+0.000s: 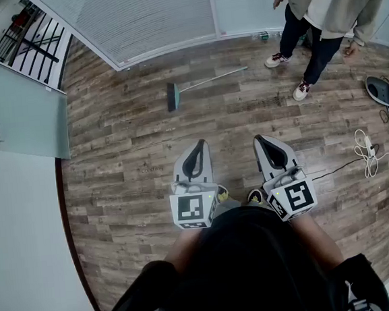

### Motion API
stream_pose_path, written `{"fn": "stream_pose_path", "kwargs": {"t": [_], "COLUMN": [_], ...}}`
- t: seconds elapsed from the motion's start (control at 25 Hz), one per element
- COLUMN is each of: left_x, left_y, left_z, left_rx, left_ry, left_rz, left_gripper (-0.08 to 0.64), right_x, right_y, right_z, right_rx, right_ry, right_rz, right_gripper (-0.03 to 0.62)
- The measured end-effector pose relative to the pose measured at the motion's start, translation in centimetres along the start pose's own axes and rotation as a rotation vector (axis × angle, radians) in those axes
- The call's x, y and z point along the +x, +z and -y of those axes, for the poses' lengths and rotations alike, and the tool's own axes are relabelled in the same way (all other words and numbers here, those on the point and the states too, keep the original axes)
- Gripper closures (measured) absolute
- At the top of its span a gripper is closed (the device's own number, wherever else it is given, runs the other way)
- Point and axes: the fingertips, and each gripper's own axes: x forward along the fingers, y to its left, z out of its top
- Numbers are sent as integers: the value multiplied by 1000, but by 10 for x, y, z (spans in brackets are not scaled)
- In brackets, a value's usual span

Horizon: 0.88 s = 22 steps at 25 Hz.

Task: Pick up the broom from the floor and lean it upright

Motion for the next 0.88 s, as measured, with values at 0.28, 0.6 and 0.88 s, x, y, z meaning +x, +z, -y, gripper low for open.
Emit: {"fn": "stream_pose_path", "kwargs": {"t": [0.28,0.6,0.88], "left_x": [7,-3,-1], "left_y": [-2,-8,-12], "left_z": [-30,-69,-88], "left_rx": [-2,-17,-23], "left_ry": [-12,-14,-9], "left_rz": [8,21,3], "left_gripper": [537,537,537], "right_x": [29,53,71], "right_y": [-4,-8,-10], "right_z": [-8,-34,-41], "right_rx": [9,39,84], "right_ry": [-9,2,5], "right_rz": [-9,4,-1], "right_gripper": [575,575,575]}}
